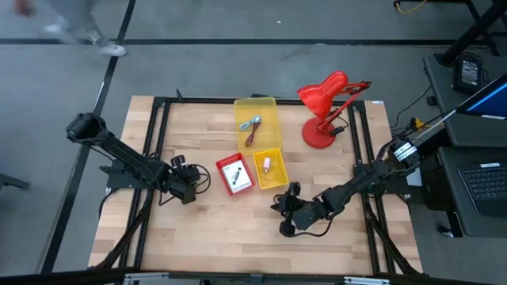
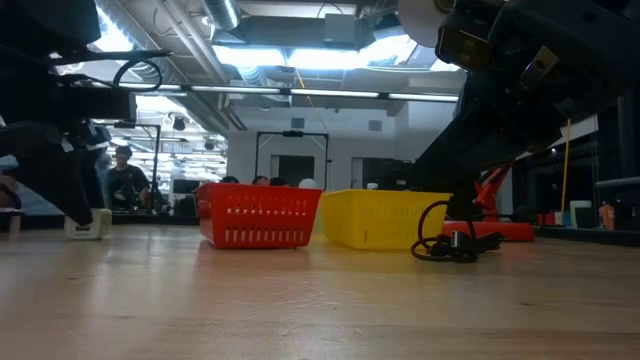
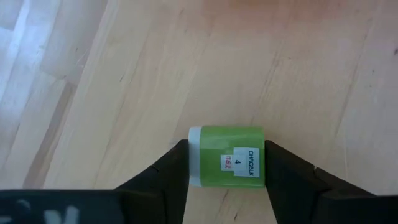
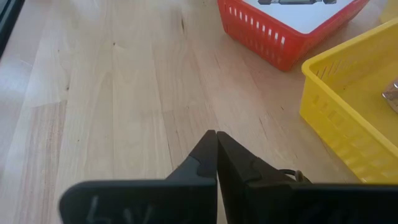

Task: Pick and place items into bin
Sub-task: Put the green charger adapter into the bottom yellow bin

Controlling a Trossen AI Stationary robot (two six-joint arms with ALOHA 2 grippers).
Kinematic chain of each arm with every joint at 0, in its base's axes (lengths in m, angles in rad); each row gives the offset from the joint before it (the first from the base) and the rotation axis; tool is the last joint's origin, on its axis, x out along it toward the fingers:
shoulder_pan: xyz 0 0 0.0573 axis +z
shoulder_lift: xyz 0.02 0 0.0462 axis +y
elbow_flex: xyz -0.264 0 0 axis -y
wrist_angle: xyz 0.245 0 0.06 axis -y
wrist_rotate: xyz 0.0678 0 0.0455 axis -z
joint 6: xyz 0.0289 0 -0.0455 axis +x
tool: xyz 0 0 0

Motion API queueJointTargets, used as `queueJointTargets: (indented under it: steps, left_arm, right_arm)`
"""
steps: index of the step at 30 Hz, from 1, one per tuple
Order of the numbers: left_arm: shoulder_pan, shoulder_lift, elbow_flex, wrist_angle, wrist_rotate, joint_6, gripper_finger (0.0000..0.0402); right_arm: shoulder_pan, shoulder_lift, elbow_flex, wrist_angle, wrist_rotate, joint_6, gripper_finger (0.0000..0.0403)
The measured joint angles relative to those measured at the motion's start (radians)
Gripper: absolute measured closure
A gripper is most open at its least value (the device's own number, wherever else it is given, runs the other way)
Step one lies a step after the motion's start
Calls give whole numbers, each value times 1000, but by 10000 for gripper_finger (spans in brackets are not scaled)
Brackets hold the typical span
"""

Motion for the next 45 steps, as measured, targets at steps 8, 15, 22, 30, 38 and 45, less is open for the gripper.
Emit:
queueJointTargets:
  steps: [8,15,22,30,38,45]
  left_arm:
    - [0,0,1,2,8,46,238]
    - [0,-4,45,-14,62,115,238]
    - [-1,-53,108,-14,61,223,238]
    - [-5,-179,115,0,31,299,238]
    - [-37,-291,115,145,-27,447,238]
    - [-57,-285,115,253,-60,549,238]
  right_arm:
    - [0,0,0,0,0,0,402]
    - [0,0,0,0,0,0,402]
    - [0,0,0,-1,0,0,402]
    - [0,0,0,-1,0,-5,402]
    - [0,0,0,-9,0,-11,402]
    - [0,0,0,-9,0,-34,402]
